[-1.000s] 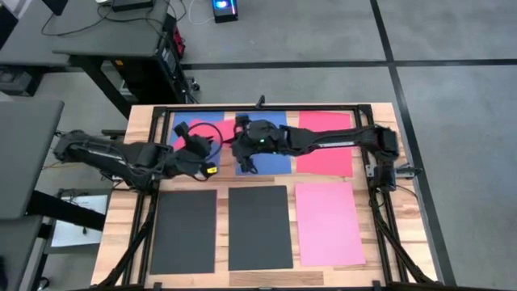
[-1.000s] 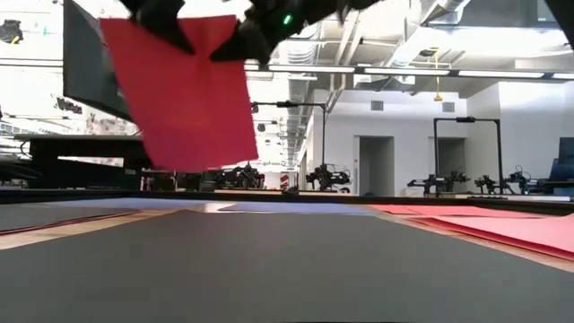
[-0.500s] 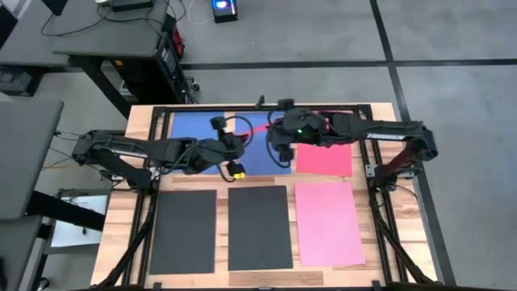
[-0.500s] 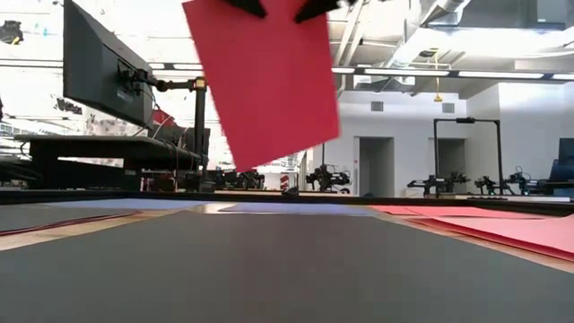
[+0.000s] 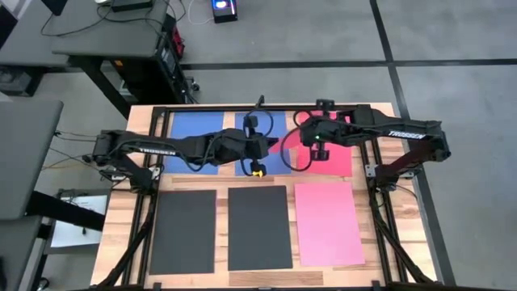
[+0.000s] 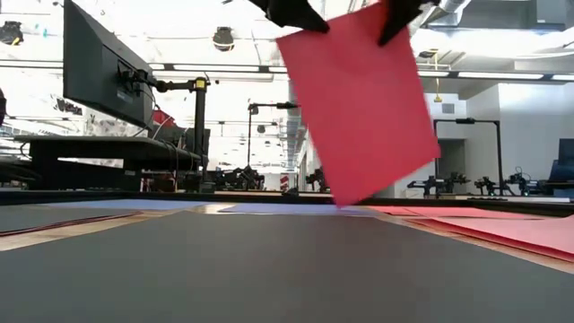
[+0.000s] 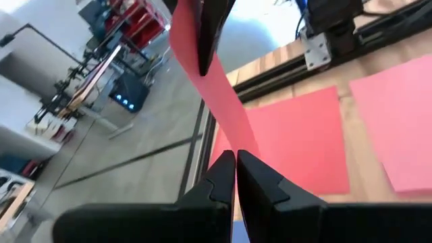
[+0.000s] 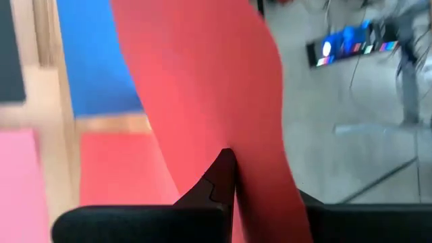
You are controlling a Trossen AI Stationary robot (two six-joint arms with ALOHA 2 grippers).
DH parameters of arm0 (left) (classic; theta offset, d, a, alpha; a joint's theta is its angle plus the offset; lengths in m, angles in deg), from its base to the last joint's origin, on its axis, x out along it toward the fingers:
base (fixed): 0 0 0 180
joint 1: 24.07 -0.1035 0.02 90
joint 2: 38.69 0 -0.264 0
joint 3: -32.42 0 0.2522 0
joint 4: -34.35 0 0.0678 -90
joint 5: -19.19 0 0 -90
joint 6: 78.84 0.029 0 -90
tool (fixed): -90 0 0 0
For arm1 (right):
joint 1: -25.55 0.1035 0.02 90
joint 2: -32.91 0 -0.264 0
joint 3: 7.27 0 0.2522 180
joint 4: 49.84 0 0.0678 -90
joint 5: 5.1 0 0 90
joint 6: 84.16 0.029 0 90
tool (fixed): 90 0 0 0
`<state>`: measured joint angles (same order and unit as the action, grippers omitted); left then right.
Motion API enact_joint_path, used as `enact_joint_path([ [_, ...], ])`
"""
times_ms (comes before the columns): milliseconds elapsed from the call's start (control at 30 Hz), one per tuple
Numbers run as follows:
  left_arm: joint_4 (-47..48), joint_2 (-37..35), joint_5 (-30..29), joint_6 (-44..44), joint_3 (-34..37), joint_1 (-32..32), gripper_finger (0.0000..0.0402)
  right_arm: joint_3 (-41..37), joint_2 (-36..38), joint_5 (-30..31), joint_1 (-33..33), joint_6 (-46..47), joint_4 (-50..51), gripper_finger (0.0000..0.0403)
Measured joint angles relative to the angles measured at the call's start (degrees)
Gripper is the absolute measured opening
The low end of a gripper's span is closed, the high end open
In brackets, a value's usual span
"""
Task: Organize paper
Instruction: Stack the red paper on top of the red paper
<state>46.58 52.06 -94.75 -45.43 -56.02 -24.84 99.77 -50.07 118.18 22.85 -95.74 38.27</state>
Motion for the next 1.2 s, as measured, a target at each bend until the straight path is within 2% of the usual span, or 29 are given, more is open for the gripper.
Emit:
enact_joint_path([
  [167, -3.0, 1.4, 3.1, 1.8, 0.0, -0.4, 0.0000, 0.0, -0.1, 2.9, 2.1, 5.7, 6.9, 0.0000],
  [333, -3.6, 1.3, 7.5, 1.4, 0.0, -0.6, 0.0000, -0.9, 0.0, 2.9, 4.2, 11.5, 11.2, 0.0000],
  [600, -1.9, 1.3, 8.8, -0.2, 0.0, -0.5, 0.0000, -13.1, 4.0, 1.0, 8.1, 19.8, 12.6, 0.0000],
  [800, -1.2, 1.3, 8.8, -1.4, 0.0, -0.5, 0.0000, -24.8, 10.2, -4.1, 12.8, 25.7, 5.7, 0.0000],
  [967, 1.6, 1.3, 9.3, -2.8, 0.0, -0.5, 0.0000, -34.9, 13.6, -6.4, 19.2, 25.5, -6.5, 0.0000],
  [1067, 5.9, 1.3, 12.6, -5.0, 0.0, -0.5, 0.0010, -38.6, 14.2, -6.3, 21.6, 28.4, -9.1, 0.0000],
  [1200, 8.8, 1.2, 18.6, -7.7, 2.1, -0.9, 0.0053, -41.2, 14.1, -3.9, 23.1, 32.5, -10.0, 0.0000],
])
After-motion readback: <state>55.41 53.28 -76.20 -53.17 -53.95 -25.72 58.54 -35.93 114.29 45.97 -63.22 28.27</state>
